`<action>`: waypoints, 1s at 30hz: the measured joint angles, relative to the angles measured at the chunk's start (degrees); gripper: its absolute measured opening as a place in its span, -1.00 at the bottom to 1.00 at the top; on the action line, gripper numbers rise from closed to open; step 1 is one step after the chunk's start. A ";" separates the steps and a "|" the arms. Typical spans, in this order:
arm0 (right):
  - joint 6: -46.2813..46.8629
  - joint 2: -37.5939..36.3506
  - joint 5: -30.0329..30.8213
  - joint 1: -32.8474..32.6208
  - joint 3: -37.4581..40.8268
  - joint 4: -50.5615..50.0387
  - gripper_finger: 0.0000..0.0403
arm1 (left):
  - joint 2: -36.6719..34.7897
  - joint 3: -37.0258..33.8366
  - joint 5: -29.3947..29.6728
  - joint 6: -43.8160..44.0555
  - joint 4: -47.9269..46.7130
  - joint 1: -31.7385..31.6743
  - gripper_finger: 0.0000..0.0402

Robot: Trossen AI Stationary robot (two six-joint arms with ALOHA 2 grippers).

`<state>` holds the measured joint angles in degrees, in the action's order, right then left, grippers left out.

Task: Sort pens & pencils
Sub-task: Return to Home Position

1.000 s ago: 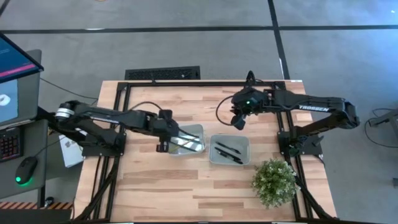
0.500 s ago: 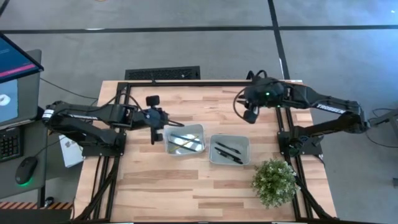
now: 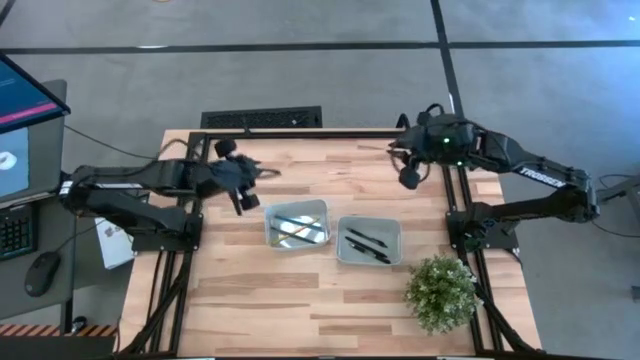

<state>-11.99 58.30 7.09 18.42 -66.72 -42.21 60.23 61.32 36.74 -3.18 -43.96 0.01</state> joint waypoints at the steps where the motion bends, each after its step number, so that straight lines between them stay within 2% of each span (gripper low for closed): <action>1: -0.01 -1.19 -1.25 1.08 0.78 0.70 -0.53 | -1.21 0.00 -1.47 0.11 0.59 -0.69 -0.59; 3: 0.03 -4.46 -2.88 3.27 2.62 1.26 -0.53 | -3.96 -0.22 -4.94 0.04 1.22 -2.00 -0.59; 6: 0.55 -10.41 -3.04 5.67 5.95 3.77 -0.53 | -8.56 -2.33 -7.14 -1.28 4.77 -2.65 -0.59; 12: 1.48 -21.51 -3.37 7.20 12.59 9.53 -0.53 | -18.49 -9.36 -4.46 -1.91 10.94 -2.65 -0.59; 20: 2.47 -32.85 -3.24 7.19 19.63 12.20 -0.53 | -29.80 -19.83 -4.39 -1.64 15.45 -2.65 -0.59; 30: 5.56 -44.44 -2.74 7.19 29.36 14.55 -0.53 | -39.98 -30.45 -2.89 -2.47 21.93 -2.65 -0.59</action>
<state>-6.43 13.86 4.35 25.61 -37.35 -27.66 20.25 30.87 33.85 -5.65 -22.03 -2.63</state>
